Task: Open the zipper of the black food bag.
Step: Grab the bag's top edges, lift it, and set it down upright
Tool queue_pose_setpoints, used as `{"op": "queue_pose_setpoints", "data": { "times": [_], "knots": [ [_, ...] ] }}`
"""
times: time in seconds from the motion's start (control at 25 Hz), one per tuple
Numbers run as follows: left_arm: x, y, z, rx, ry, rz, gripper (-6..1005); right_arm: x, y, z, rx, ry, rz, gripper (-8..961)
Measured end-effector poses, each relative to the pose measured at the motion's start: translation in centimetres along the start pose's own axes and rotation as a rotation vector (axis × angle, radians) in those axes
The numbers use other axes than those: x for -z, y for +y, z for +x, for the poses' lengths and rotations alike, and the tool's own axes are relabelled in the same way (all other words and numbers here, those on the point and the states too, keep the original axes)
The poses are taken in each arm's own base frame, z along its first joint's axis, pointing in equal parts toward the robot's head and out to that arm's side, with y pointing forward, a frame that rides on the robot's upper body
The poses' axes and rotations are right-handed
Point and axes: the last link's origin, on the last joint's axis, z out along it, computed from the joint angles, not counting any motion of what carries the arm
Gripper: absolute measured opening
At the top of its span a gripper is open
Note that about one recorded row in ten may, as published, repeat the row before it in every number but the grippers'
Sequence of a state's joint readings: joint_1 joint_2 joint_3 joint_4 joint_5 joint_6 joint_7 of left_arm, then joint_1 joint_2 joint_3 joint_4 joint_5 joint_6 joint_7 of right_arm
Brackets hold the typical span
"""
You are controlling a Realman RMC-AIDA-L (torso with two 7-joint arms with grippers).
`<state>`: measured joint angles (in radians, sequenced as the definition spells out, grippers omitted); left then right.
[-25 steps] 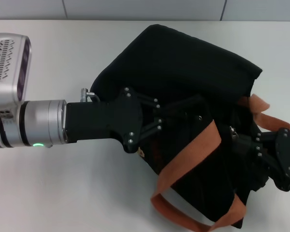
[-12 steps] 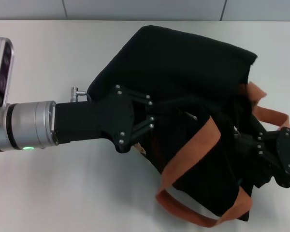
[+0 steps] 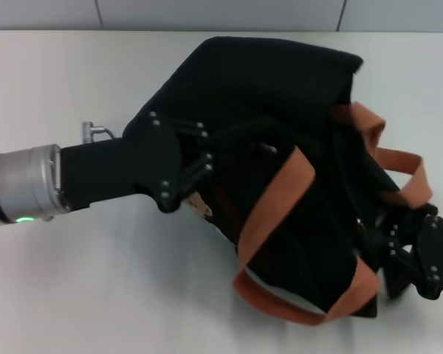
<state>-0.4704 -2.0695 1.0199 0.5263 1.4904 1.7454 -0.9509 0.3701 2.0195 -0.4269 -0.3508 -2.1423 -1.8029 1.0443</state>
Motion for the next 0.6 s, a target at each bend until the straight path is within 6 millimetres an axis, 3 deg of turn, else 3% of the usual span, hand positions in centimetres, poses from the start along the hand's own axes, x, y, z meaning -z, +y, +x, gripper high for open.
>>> {"op": "queue_pose_setpoints", "data": {
  "times": [0.6],
  "knots": [
    [2.2,-0.2,0.0,0.005,0.024,0.103,91,1.2,-1.0,0.7,-0.058,0.091,0.055,-2]
  ]
}}
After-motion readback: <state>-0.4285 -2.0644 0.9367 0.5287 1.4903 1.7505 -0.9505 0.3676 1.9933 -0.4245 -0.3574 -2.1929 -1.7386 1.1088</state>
